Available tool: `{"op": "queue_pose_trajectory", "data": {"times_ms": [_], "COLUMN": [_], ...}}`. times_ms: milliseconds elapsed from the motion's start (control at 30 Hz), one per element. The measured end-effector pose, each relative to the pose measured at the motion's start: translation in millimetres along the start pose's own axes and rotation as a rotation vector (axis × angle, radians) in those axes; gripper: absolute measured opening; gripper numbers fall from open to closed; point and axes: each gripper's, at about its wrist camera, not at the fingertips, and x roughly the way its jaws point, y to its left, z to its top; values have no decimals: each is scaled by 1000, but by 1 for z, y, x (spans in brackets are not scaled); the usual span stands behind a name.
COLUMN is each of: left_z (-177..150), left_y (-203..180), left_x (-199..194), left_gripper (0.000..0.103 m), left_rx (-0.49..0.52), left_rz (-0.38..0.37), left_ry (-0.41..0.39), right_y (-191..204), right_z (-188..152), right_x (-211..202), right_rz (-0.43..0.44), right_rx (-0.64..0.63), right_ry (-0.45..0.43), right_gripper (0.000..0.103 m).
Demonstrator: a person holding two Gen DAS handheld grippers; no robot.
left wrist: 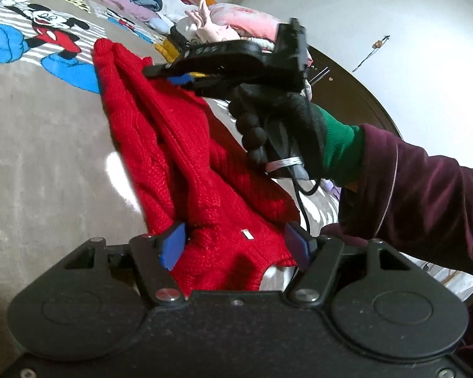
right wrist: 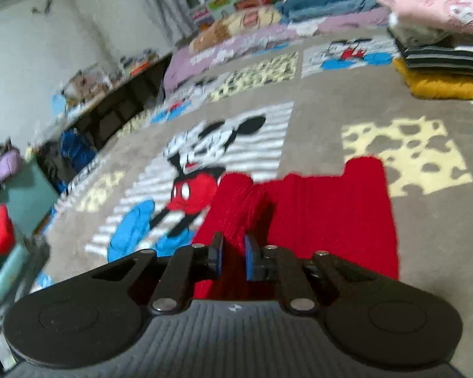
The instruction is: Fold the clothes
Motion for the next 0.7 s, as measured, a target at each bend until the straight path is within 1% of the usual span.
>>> {"op": "queue_pose_trajectory", "data": {"times_ms": [33,67,167,200,267,333,433,500,567,600,667,700], "left_z": [0,1,2,2,2,2,3,4,4,3,2,1], "left_y": [0,0,-2,-3,-6,-9,-14,-15,-14,-14,-15,-16], "left_x": [-1,-1,-4,-5,-7,-10,-14,-14,-7,-4,4,6], "left_gripper": [67,67,68,71,72,72,73,73,73,73,74,75], "left_rx": [-2,-5,3,10,28,44,69,77,77,80,92,94], "left_rz": [0,0,6,8,14,20,19,27,45,54,70,71], "left_ry": [0,0,-7,-11,-15,-21,-37,-34,-11,2,26,30], "right_y": [1,3,6,10,19,32,55,73,84,88,92,93], "right_z": [-1,-3,-1,-2,-3,-12,-35,-55,-69,-73,-74,-76], "right_x": [2,0,-16,-25,-43,-62,-76,-75,-65,-57,-39,-28], "right_rz": [-17,-8,-8,-11,-19,15,53,47,34,24,7,-18], "right_rx": [-17,-27,-35,-70,-148,-246,-440,-610,-720,-749,-760,-770], "right_ry": [6,-1,-51,-75,-126,-133,-93,-54,-2,18,58,97], "right_gripper": [22,23,33,35,35,35,34,33,31,30,30,31]}}
